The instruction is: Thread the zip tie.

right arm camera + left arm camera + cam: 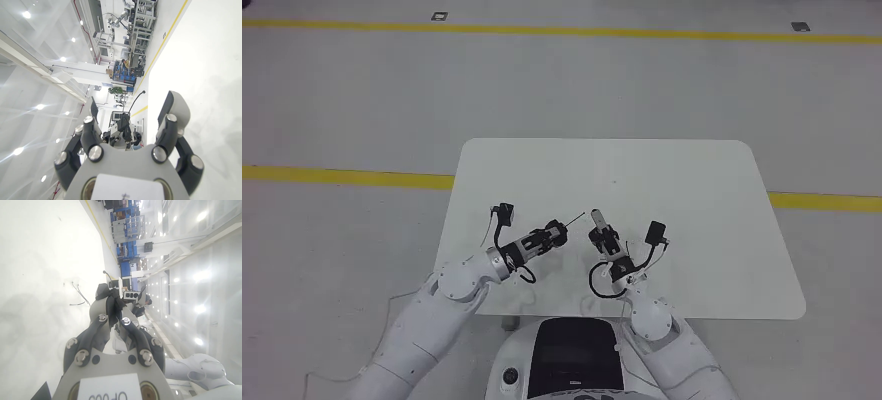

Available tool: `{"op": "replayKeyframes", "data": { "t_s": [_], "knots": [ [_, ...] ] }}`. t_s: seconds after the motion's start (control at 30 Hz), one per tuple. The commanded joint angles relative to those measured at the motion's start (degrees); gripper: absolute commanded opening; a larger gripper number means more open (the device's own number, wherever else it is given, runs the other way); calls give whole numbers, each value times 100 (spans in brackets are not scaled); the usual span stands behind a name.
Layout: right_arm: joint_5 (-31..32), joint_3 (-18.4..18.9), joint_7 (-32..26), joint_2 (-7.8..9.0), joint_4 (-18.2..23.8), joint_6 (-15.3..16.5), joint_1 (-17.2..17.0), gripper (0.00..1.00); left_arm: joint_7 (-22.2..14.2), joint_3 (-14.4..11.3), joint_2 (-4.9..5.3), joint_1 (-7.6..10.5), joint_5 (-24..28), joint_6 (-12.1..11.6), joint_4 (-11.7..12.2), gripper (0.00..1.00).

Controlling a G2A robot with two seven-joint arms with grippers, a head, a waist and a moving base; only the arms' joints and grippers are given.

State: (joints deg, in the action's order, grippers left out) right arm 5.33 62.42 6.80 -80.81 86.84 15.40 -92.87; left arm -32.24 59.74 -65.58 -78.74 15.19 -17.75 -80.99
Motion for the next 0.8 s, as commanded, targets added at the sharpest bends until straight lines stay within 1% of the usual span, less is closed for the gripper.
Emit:
{"op": "replayKeyframes", "data": {
  "t_s": [0.0, 0.03, 0.1, 0.43, 0.47, 0.5, 0.53, 0.57, 0.6, 0.63, 0.73, 0.77],
  "knots": [
    [22, 26, -12, 5, 29, -13, -20, 100, -10, 28, 13, -16, -2, 10, -29, 0],
    [28, 31, -12, 6, 33, -14, -22, 100, -17, 44, 19, -23, -2, 6, -46, 0],
    [28, 31, -12, 6, 33, -14, -22, 100, -189, 67, 43, -24, -69, -100, -98, 0],
    [28, 31, -12, 6, 33, -14, -22, 100, -189, 67, 43, -24, -69, -100, -98, 0],
    [28, 31, -12, 6, 33, -14, -22, 100, -142, 51, 40, -19, -101, -39, -92, 0],
    [28, 31, -12, 6, 33, -14, -22, 100, -193, 18, 37, -5, -76, -4, -100, 0],
    [-58, 77, -76, 11, 19, -32, -5, 100, -460, 2, 39, 17, 132, -9, -56, 0],
    [-110, 119, -180, 19, 4, -27, 13, 100, -638, 31, 51, 53, 231, -20, 20, 0],
    [-252, 151, -424, 31, -9, 29, 23, 100, -786, 70, 63, 73, 332, -49, 104, 0],
    [-456, 257, -750, 57, -47, 71, 48, 100, -1006, 122, 81, 86, 477, -72, 220, 0],
    [-755, 462, -1431, 118, -111, 103, 97, 100, -1515, 248, 124, 104, 821, -173, 413, 0],
    [-1009, 512, -1795, 136, -128, 117, 114, 100, -1764, 310, 146, 109, 940, -173, 458, 0]
  ]
}}
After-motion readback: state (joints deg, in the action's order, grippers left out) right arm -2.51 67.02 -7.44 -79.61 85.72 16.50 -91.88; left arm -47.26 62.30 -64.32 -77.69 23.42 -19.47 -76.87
